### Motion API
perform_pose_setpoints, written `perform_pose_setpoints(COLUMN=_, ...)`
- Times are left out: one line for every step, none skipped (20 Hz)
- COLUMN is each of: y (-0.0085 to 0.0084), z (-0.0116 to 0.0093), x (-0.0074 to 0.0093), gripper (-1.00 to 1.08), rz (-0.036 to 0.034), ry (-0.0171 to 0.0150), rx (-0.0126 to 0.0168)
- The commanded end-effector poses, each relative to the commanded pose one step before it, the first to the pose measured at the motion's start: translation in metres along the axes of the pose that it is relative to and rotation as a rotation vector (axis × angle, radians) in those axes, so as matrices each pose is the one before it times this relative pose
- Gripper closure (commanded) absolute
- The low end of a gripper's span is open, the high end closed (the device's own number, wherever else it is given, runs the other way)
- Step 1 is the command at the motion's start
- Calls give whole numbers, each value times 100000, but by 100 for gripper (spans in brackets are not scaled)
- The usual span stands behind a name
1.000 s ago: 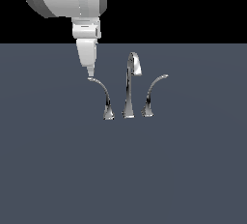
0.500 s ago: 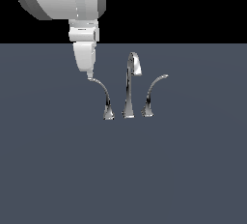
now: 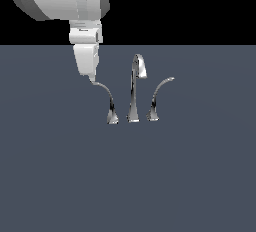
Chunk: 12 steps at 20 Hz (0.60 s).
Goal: Turn on the faucet by rotating a designated handle.
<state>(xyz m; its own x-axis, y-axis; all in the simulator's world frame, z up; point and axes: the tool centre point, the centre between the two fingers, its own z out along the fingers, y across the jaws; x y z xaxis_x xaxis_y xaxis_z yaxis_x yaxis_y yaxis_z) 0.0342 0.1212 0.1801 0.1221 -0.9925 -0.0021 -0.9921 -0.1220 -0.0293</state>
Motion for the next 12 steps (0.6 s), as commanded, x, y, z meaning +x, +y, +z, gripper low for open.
perform_pose_setpoints(y=963, z=199, x=352, gripper=108, rz=178, ry=190, rx=-976)
perform_pose_setpoints(y=322, z=47, x=86, gripper=108, rz=-12, ry=3, rx=-138)
perform_pose_setpoints(y=324, z=46, x=86, gripper=108, rz=-12, ry=2, rx=-138)
perform_pose_setpoints(y=325, z=46, x=87, gripper=108, rz=-12, ry=2, rx=-138)
perform_pose_setpoints(y=327, z=46, x=87, gripper=108, rz=-13, ry=2, rx=-138)
perform_pose_setpoints(y=328, z=46, x=87, gripper=108, rz=-13, ry=2, rx=-138)
perform_pose_setpoints(y=329, z=46, x=88, gripper=108, rz=-13, ry=2, rx=-137)
perform_pose_setpoints(y=329, z=50, x=88, gripper=108, rz=-14, ry=2, rx=-146)
perform_pose_setpoints(y=332, z=45, x=88, gripper=108, rz=-13, ry=2, rx=-137)
perform_pose_setpoints(y=332, z=50, x=88, gripper=108, rz=-14, ry=2, rx=-146)
perform_pose_setpoints(y=334, z=45, x=89, gripper=108, rz=-14, ry=1, rx=-137)
perform_pose_setpoints(y=334, z=49, x=89, gripper=108, rz=-15, ry=1, rx=-146)
